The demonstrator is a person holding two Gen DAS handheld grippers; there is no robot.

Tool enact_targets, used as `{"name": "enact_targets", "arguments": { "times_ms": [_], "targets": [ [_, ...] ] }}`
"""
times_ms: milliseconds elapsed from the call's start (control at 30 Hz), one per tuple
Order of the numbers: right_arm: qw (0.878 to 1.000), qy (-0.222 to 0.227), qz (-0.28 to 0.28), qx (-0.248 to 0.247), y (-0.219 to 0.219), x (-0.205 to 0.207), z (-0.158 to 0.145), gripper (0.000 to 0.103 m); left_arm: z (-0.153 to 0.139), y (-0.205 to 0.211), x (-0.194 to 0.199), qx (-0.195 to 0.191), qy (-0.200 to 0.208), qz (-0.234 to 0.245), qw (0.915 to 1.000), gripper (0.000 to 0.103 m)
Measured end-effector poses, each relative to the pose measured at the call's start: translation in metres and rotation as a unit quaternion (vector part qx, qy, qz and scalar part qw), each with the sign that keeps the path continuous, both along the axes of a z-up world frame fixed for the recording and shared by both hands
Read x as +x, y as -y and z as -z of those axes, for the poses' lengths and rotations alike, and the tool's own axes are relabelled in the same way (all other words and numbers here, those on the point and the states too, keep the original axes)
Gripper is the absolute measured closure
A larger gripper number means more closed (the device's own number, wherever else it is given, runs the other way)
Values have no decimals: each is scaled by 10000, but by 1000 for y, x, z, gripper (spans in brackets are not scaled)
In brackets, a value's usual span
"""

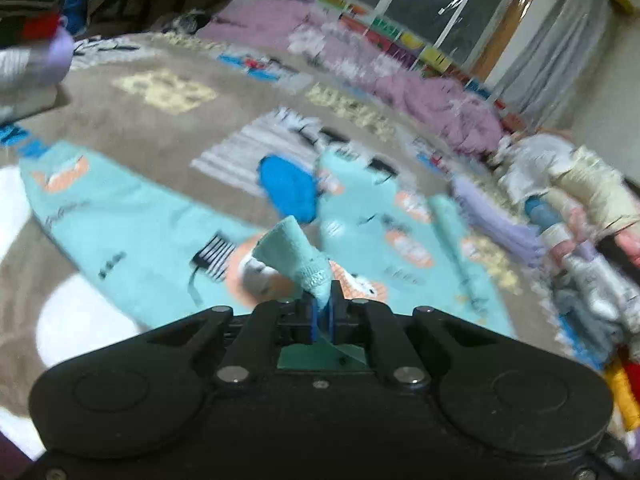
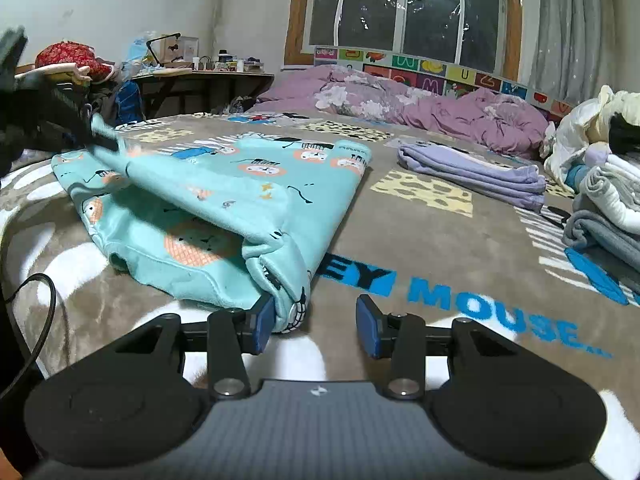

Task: Fold clothes
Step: 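Carry the held sleeve across the shirt body with the left gripper, then lower the sleeve cuff onto the shirt body and open the left gripper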

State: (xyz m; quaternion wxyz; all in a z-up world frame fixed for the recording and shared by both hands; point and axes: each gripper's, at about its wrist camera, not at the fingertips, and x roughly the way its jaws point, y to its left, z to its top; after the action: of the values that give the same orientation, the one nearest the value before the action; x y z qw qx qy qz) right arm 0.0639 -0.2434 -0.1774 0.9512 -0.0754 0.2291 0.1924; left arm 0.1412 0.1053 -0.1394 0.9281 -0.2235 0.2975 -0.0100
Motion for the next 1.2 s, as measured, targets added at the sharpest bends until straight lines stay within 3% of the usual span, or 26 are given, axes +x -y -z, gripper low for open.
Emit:
{"name": "enact_targets", "arguments": {
  "times_ms": [167,333,500,633,700,733,967,1067,1133,1200],
  "targets": [
    [9990,-106,-368,217,14,-9,-10,59,11,-8,3,-161,4,12,9999,100],
    [9945,355,-415,895,27,-15,-27,58,13,-9,3,-227,0,85,9997,100],
    [9904,863,-671,842,0,1,-31,58,14,-10,4,-218,4,108,9997,100],
    [9924,-278,-1077,525,-21,29,-10,55,16,-8,6,-161,13,106,9998,100],
    [9932,-144,-1158,-41,-35,24,-2,54,18,-9,7,-173,15,101,9998,100],
    [9931,-167,-1159,-85,-36,25,-5,54,18,-10,8,-196,16,97,9998,100],
    [9934,-49,-1124,202,-23,19,-13,54,16,-17,6,-477,94,97,9988,98],
    [9932,69,-1112,346,-19,16,-15,54,15,-22,5,-745,134,51,9971,90],
    [9926,7,-1153,377,-20,18,-13,53,15,-27,3,-913,147,-37,9957,78],
    [9906,-315,-1317,189,-28,23,-4,44,14,-30,2,-957,160,-144,9952,78]
  ]
}}
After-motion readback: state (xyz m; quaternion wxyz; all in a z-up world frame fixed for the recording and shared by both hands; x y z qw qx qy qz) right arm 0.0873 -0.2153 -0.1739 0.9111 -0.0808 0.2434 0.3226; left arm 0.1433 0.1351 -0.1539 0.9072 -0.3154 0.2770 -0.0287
